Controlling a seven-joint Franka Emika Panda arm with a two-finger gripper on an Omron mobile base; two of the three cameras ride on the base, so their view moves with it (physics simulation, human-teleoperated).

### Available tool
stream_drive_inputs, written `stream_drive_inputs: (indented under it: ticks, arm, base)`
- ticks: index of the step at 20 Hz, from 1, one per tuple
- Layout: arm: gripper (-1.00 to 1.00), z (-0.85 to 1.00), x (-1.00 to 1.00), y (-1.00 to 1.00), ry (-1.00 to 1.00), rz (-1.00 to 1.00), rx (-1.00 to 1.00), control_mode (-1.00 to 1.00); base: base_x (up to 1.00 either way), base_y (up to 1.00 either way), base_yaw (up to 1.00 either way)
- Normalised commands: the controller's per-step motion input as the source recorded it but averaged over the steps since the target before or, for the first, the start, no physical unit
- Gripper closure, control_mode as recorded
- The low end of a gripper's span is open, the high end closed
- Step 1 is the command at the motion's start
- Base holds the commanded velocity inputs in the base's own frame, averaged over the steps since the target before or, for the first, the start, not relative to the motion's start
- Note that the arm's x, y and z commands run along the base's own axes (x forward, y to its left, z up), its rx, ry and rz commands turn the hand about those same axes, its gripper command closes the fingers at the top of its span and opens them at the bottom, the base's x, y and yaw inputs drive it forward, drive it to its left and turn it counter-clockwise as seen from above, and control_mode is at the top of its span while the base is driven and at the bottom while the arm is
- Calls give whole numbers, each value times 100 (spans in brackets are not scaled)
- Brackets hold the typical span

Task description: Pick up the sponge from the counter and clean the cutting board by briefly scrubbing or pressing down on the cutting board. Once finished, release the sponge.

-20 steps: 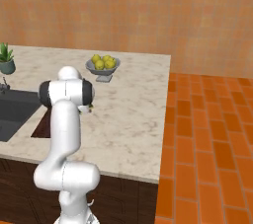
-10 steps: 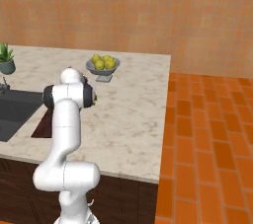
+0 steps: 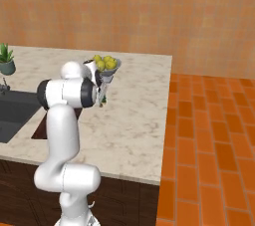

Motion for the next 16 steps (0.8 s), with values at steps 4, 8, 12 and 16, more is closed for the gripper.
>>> stream_drive_inputs:
  ticks: [4, 8, 12, 16]
  arm:
    - [100, -100, -83, -73, -16, 0, 17, -100]
    - [100, -100, 11, -13, 7, -2, 2, -100]
    - [100, -100, 17, -17, 11, 0, 4, -100]
    - [100, -94, 2, -4, 3, 0, 4, -100]
  base:
    - [0, 0, 0]
    - [0, 0, 0]
    - [0, 0, 0]
    - [0, 0, 0]
